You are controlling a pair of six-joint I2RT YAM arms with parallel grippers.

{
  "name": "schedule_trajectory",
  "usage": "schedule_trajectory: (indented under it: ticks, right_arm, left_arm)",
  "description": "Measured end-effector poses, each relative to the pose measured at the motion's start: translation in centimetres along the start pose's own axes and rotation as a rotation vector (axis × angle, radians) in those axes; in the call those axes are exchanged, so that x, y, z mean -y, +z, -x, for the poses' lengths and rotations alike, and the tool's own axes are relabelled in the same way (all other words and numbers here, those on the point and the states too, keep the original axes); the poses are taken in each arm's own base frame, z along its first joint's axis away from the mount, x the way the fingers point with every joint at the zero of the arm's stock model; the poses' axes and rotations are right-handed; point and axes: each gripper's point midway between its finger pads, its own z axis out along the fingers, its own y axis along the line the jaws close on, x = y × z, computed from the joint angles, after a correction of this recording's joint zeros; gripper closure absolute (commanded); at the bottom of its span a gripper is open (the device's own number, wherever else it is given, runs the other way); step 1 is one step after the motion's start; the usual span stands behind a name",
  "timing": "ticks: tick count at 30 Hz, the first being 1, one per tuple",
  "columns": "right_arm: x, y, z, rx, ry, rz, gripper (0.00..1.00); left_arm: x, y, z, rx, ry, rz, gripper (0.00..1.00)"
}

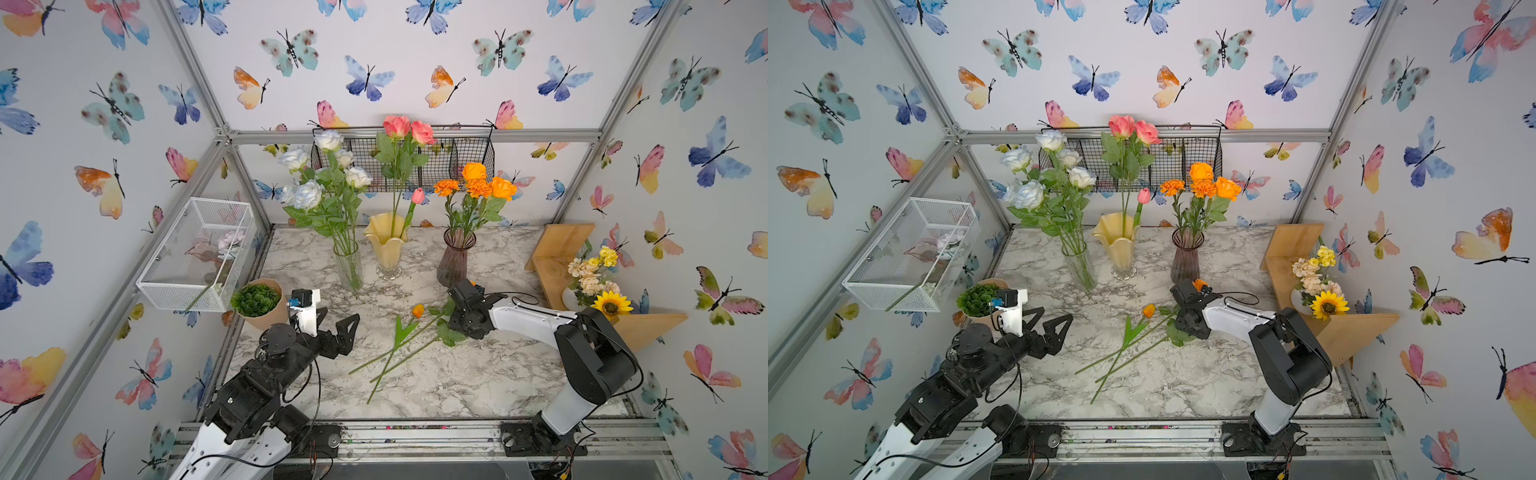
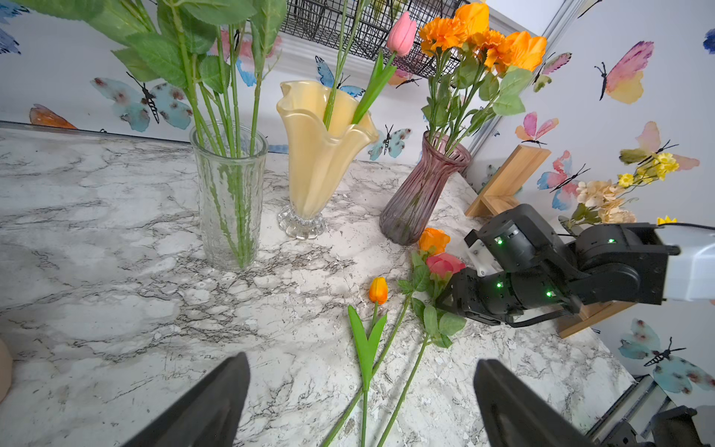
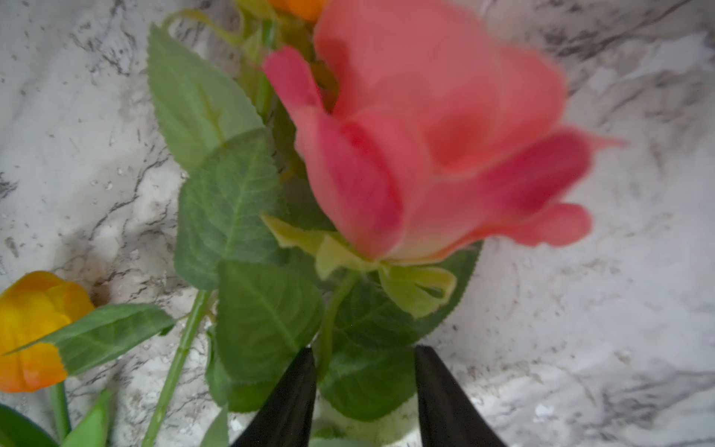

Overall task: Arrange the flowers in different vases according to their colors
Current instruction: Pick up the flower at the center of the board.

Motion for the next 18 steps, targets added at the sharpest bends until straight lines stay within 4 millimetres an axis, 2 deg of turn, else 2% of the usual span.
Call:
schedule_trajectory:
  ticks: [6,12,18]
  right_arm:
    - [-0.25,0.36,0.16,0.003,0.006,0.003,0.59]
    - [-0.12,0.61,0.56,0.021,0.013,-0.013,0.69]
    - [0.58,0.59,0.72,0.055,0.044,-0.019,0.84]
  left_arm:
    - [-0.01,0.03,-0.02,-0.001,0.0,0.0,0.04]
    - [-0.01,0.06,-0.04,-0.002,0.001,0.001,0.04]
    - [-0.01,0.06,-0.04,-0.003,0.001,0.001,0.04]
